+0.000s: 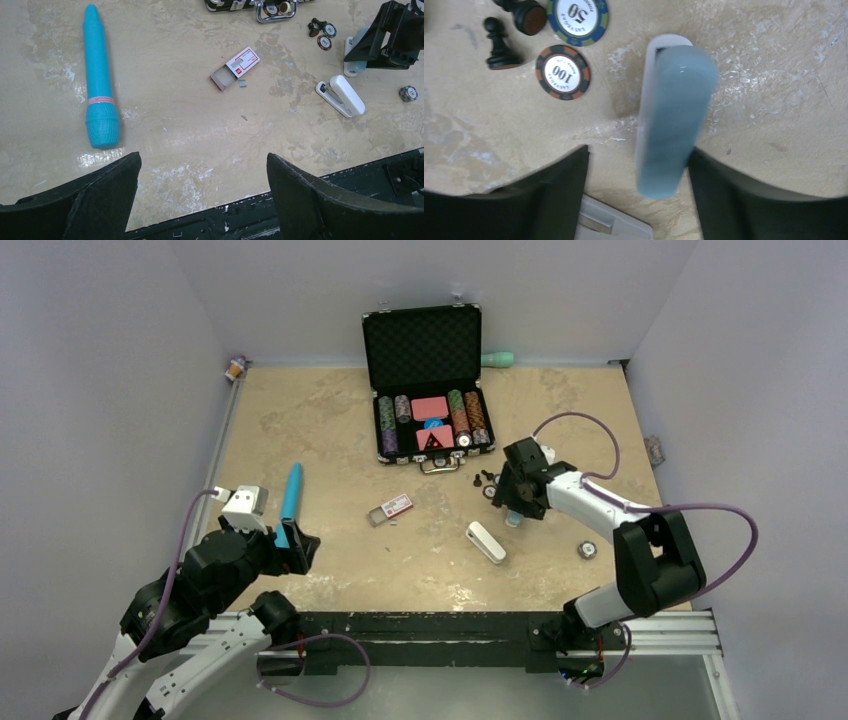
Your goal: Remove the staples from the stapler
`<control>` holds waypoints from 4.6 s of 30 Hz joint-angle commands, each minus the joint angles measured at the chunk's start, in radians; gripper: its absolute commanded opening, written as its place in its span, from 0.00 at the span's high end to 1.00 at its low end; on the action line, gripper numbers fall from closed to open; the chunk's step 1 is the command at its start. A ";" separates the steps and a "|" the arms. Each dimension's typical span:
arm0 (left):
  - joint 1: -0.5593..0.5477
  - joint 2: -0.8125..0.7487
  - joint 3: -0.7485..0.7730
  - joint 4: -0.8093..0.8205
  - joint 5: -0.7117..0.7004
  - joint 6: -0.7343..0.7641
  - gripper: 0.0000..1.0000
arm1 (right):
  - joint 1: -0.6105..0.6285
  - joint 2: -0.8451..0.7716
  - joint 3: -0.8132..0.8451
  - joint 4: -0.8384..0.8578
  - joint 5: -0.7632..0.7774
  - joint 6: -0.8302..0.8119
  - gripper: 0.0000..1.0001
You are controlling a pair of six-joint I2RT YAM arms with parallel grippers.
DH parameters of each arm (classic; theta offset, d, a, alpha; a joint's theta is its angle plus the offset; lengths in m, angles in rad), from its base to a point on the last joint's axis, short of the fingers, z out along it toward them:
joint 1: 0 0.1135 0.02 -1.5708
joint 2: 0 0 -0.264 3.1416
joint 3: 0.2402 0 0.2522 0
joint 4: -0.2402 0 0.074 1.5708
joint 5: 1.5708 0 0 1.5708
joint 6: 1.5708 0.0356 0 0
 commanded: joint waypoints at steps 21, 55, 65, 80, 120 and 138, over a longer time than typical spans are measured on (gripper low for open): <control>0.002 -0.001 -0.001 0.043 -0.017 0.016 0.02 | 0.384 -0.358 0.004 0.124 0.077 -0.119 0.01; 0.013 0.031 -0.004 0.054 -0.003 0.029 0.02 | 0.621 -0.155 -0.033 -0.067 0.236 0.231 0.04; 0.015 0.027 -0.004 0.055 -0.002 0.031 0.02 | 0.621 -0.150 -0.040 -0.151 0.334 0.364 0.01; 0.015 0.025 -0.004 0.054 -0.004 0.028 0.01 | 0.617 -0.052 -0.022 -0.151 0.367 0.435 0.05; 0.016 0.017 -0.005 0.055 0.000 0.030 0.01 | 0.642 -0.013 -0.075 -0.187 0.274 0.481 0.47; 0.017 0.016 -0.005 0.055 -0.002 0.028 0.02 | 0.639 -0.086 -0.084 -0.166 0.264 0.552 0.42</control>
